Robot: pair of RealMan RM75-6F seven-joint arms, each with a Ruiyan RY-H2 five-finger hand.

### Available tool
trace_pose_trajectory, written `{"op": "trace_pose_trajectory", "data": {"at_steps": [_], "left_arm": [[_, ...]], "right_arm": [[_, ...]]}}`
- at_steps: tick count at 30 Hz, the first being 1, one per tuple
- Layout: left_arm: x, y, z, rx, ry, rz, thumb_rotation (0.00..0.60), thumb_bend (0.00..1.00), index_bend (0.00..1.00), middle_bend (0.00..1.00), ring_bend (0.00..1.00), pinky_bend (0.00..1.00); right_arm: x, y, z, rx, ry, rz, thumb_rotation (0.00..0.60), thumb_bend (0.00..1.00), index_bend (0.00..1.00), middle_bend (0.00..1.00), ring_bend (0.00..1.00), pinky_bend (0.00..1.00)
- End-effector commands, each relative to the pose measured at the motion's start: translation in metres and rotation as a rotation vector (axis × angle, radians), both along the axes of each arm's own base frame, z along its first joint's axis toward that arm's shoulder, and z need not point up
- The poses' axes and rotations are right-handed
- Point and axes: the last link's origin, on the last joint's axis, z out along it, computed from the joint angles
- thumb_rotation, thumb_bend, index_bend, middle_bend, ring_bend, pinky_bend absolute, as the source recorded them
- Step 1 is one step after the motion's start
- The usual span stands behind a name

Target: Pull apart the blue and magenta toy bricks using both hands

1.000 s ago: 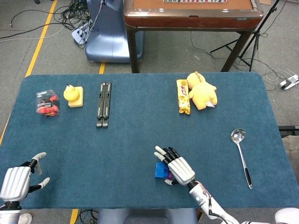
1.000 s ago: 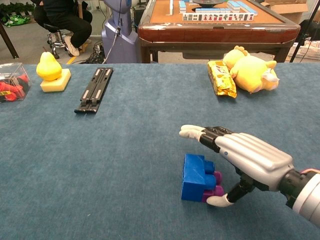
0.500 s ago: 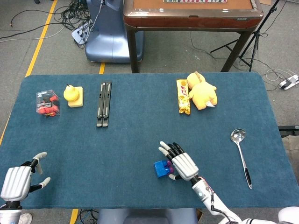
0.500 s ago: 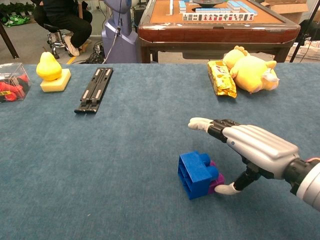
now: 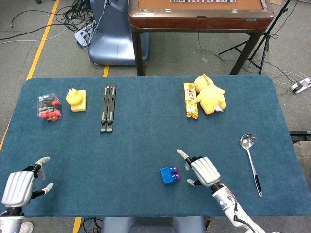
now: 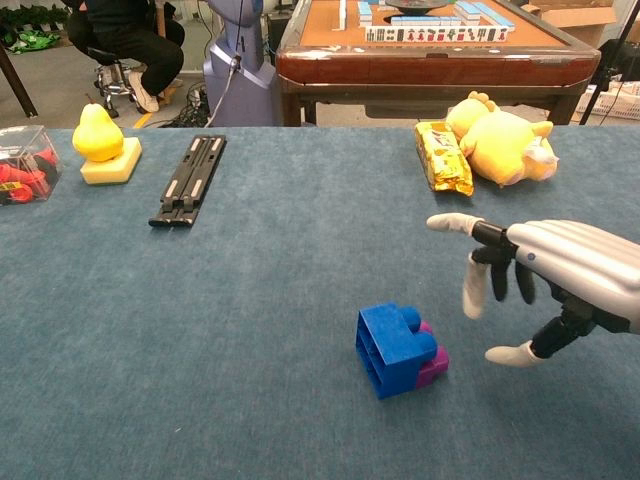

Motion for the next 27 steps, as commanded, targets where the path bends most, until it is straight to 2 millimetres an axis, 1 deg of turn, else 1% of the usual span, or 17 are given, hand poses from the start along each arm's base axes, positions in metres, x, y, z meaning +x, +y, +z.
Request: {"op": "trace_pose_trajectory", "data": {"at_steps": [1, 3, 5, 7, 17, 27], "left_arm": [[0.0, 0.0, -0.001, -0.002, -0.001, -0.001, 0.6, 0.14, 0.28, 0.58, 0.55, 0.73], [0.0, 0.0, -0.002, -0.004, -0.001, 0.0, 0.6, 0.14, 0.28, 0.58, 0.55, 0.73], [0.0, 0.0, -0.002, -0.005, 0.001, 0.0, 0.6, 0.14, 0.28, 0.58, 0.55, 0.73], [0.0, 0.0, -0.001, -0.004, 0.002, 0.001, 0.6, 0.14, 0.28, 0.58, 0.55, 0.73], [0.0, -0.002, 0.0, -0.003, 0.002, 0.004, 0.6, 0.14, 0.28, 0.58, 0.55, 0.73], [-0.001, -0.002, 0.0, -0.002, -0.001, 0.008, 0.6, 0.14, 0.28, 0.58, 0.55, 0.73]], "right_arm": [[-0.001, -0.001, 0.0, 0.033, -0.025, -0.042, 0.6, 0.0, 0.2, 0.96, 0.97, 0.98], [0.0, -0.002, -0.001, 0.045, -0.039, -0.055, 0.6, 0.0, 0.25, 1.0, 1.0, 1.0], [0.0, -0.004, -0.005, 0.069, -0.052, -0.07, 0.6, 0.0, 0.29, 1.0, 1.0, 1.0], [0.001, -0.005, -0.008, 0.083, -0.058, -0.078, 0.6, 0.0, 0.29, 1.0, 1.0, 1.0], [0.008, -0.01, -0.022, 0.156, -0.106, -0.141, 0.6, 0.0, 0.3, 1.0, 1.0, 1.0], [0.011, -0.015, -0.033, 0.191, -0.122, -0.165, 0.6, 0.0, 0.3, 1.0, 1.0, 1.0]]}}
